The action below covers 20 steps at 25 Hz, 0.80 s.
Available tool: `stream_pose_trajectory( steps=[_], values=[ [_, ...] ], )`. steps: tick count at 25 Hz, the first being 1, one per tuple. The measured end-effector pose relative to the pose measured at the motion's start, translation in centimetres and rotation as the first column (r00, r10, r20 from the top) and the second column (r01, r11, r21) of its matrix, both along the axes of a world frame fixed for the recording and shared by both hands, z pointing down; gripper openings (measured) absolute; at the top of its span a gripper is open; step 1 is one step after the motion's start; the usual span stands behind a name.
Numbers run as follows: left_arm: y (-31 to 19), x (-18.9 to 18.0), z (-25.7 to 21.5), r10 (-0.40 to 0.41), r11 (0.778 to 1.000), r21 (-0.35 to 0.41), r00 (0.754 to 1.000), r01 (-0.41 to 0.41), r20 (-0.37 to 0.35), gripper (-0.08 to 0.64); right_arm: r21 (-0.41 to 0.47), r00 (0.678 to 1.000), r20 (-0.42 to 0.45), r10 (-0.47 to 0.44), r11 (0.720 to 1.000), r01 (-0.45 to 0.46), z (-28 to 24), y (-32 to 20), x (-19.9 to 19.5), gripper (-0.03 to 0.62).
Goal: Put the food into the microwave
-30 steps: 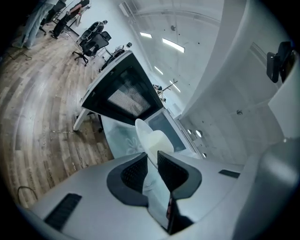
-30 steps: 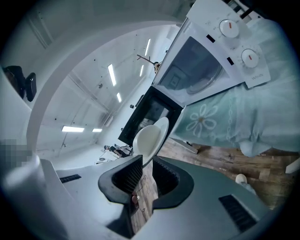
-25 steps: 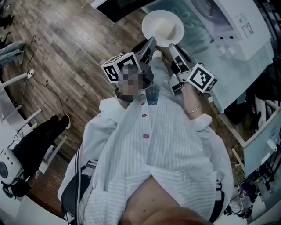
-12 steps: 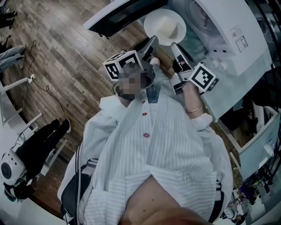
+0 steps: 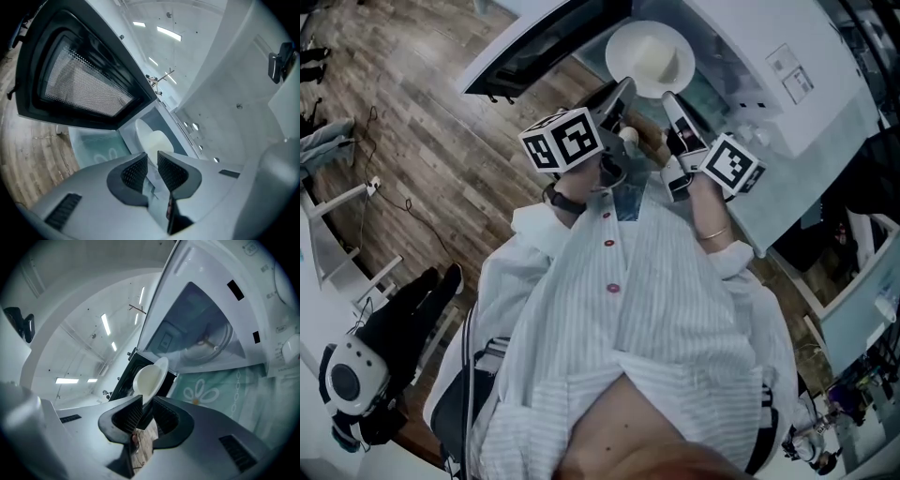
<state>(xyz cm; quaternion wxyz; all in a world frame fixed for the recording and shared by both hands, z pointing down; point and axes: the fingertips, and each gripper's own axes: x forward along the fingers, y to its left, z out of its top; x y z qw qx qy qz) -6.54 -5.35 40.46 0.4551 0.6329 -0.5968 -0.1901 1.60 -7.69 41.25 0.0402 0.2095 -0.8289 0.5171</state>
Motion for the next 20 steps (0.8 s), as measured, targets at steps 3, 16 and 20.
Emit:
stream_pose_trajectory(
  steps=[3, 16, 20],
  values=[
    [-0.7, 0.8, 0.1, 0.024, 1.0, -0.004, 1.0, -0.024, -0.002, 0.071, -0.008, 1.0, -0.004, 0.03, 1.0, -0.03, 0.3, -0.5, 0.9, 0.074],
    [-3.7, 2.0, -0.1, 0.212, 0.977, -0.005, 0.977, -0.212, -0.004, 0.071, 0.003, 0.976, -0.014, 0.218, 0.976, -0.218, -0.3, -1.9, 2.4, 0.074],
    [-5.1, 2.1, -0.2, 0.284, 0.959, 0.002, 0.959, -0.284, -0.015, 0.071, 0.003, 0.959, -0.024, 0.283, 0.959, -0.283, -0.3, -2.7, 2.4, 0.074]
  ],
)
